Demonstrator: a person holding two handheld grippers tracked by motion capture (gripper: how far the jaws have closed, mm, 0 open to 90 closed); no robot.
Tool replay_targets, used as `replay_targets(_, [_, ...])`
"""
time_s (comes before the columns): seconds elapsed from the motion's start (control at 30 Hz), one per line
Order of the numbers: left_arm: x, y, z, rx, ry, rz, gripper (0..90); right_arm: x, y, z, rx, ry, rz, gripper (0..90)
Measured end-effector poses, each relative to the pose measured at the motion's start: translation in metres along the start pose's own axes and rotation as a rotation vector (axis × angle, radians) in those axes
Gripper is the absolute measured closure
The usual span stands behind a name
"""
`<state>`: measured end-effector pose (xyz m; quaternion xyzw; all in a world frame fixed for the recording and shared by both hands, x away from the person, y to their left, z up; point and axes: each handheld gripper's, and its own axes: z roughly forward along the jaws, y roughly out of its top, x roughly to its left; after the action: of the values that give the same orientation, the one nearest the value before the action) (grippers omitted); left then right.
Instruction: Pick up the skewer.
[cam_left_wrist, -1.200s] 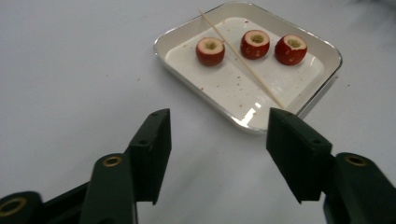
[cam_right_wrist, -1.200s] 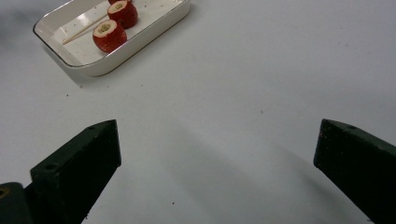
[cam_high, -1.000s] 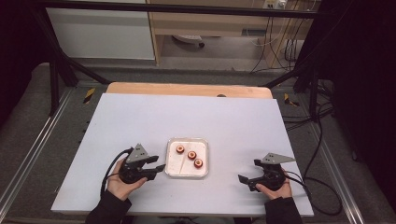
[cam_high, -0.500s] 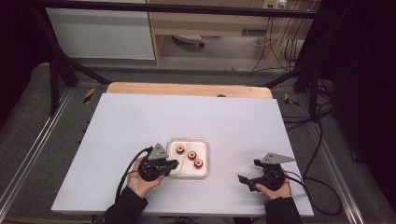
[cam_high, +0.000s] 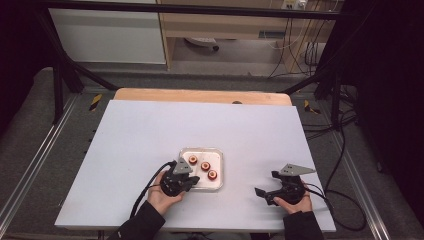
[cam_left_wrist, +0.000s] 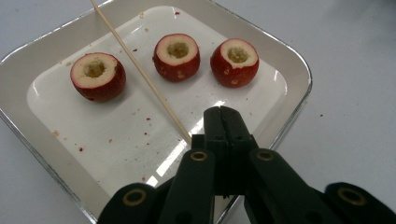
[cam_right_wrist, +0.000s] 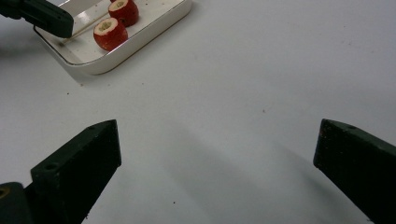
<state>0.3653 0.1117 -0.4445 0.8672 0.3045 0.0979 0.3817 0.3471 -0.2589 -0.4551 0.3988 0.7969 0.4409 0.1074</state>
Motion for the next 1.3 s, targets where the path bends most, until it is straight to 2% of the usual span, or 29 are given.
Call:
replay_targets(0.27, [0.001,-0.002,0.001,0.021,0.01,-0.001,89.8,0.0,0.0,-0.001,-0.001,0.001,-0.001,1.3])
replay_targets(0.5, [0.007,-0.005,-0.004,0.032,0.04,-0.005,89.8,0.0,0.0,0.0,-0.001,0.0,-0.003,1.3])
replay_targets(0.7, [0.012,-0.008,-0.009,0.029,0.059,-0.017,89.8,0.0,0.0,0.0,-0.001,-0.001,-0.003,1.3])
replay_targets(0.8, [0.012,-0.006,-0.013,0.011,0.066,-0.021,89.8,0.0,0.0,0.0,-0.001,-0.001,-0.002,1.3])
replay_targets(0.93, [0.01,0.004,-0.02,-0.036,0.139,-0.054,75.0,0.0,0.0,0.0,-0.001,0.002,0.001,1.3])
replay_targets(0.97, [0.011,0.006,-0.019,-0.035,0.152,-0.065,69.8,0.0,0.0,0.0,-0.001,0.001,0.002,1.3])
replay_targets(1.1, [0.013,0.008,-0.012,-0.021,0.172,-0.094,63.0,0.0,0.0,0.001,0.001,0.002,0.008,1.3])
replay_targets(1.2, [0.015,0.009,-0.002,-0.003,0.186,-0.111,63.1,0.0,0.0,0.001,-0.002,0.003,0.005,1.3])
replay_targets(1.3, [0.014,0.009,0.004,0.008,0.196,-0.116,67.8,0.0,0.0,0.001,-0.003,0.004,0.002,1.3])
